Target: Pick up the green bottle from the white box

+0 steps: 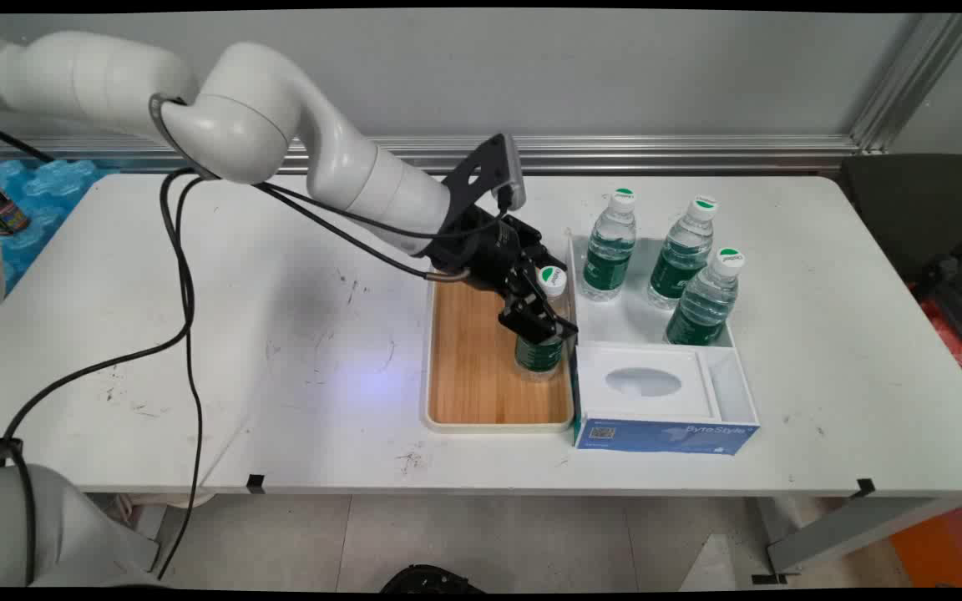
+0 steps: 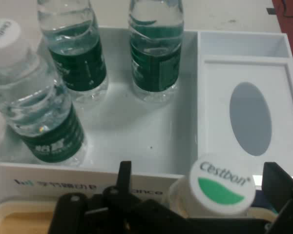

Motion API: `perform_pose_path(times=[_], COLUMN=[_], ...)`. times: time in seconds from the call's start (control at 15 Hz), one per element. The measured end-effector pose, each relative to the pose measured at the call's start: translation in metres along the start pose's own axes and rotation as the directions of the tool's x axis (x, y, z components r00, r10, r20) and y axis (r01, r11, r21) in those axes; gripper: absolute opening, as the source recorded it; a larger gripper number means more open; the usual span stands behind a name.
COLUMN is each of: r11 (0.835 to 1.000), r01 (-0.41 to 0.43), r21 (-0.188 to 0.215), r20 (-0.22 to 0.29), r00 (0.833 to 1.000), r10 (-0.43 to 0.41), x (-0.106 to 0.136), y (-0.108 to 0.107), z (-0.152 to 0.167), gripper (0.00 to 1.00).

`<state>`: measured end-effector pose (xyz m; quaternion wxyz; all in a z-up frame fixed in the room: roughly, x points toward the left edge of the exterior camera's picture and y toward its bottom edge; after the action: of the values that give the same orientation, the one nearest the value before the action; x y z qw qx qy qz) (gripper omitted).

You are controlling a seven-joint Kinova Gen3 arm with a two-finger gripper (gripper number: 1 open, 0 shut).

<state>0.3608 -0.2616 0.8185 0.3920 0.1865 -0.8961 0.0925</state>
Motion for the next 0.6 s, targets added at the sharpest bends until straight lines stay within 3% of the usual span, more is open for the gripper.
perform_pose_path(times=[0.6], r11=[0.998], r01=[0.068], r21=[-0.019], r20=[0.058], r00=[0.996], r10=[-0.067], x=[0.010], y=[-0.004], z=[-0.061], gripper=[1.00])
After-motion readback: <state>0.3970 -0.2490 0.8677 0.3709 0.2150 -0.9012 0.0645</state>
